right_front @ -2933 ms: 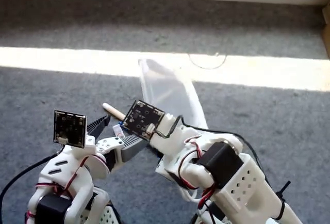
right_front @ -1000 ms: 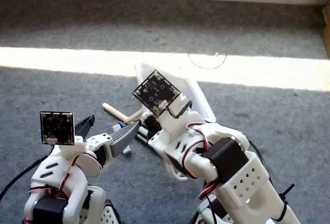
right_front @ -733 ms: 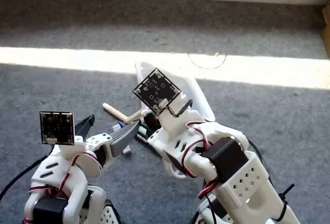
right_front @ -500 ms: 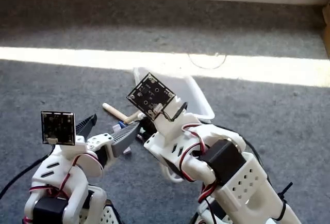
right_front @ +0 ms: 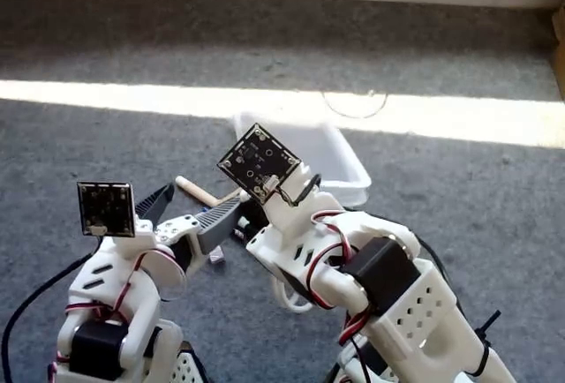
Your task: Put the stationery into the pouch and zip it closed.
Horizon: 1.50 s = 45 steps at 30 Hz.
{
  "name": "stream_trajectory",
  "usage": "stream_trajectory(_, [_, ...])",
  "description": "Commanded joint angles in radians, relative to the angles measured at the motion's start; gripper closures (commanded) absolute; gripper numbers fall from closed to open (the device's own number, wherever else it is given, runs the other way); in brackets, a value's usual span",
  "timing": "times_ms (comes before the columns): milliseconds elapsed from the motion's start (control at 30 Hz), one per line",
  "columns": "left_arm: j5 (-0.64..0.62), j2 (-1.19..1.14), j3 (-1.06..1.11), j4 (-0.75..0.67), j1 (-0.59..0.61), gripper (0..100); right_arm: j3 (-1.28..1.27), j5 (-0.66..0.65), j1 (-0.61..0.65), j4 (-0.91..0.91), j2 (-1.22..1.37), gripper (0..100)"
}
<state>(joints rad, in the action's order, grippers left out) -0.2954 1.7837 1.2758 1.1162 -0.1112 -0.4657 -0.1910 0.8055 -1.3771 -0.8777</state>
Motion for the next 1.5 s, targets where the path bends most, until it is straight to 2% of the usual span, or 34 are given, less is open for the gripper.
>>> stream_trajectory(0, [0.038,-0.004,0.005,-0.037,-0.025,60,0.01,0.008,0.028,0.013,-0.028,99.3])
stream_trajectory(333, [0.21,-0.004,0.093,-0.133,-0.024,75,0.012,0.002,0.038,-0.021,-0.028,99.3])
stream_trajectory(567, [0.275,-0.004,0.097,-0.14,-0.024,86,0.007,-0.002,0.07,-0.05,-0.028,99.3])
stream_trajectory(967, [0.281,-0.004,0.091,-0.14,-0.016,96,-0.013,-0.002,0.065,-0.051,-0.028,99.3])
stream_trajectory(1133, [0.278,-0.004,0.091,-0.15,0.039,99,-0.053,-0.003,-0.008,-0.042,-0.028,99.3])
stream_trajectory(1467, [0.276,-0.004,0.097,-0.172,0.068,99,-0.054,-0.003,-0.051,-0.05,-0.028,99.3])
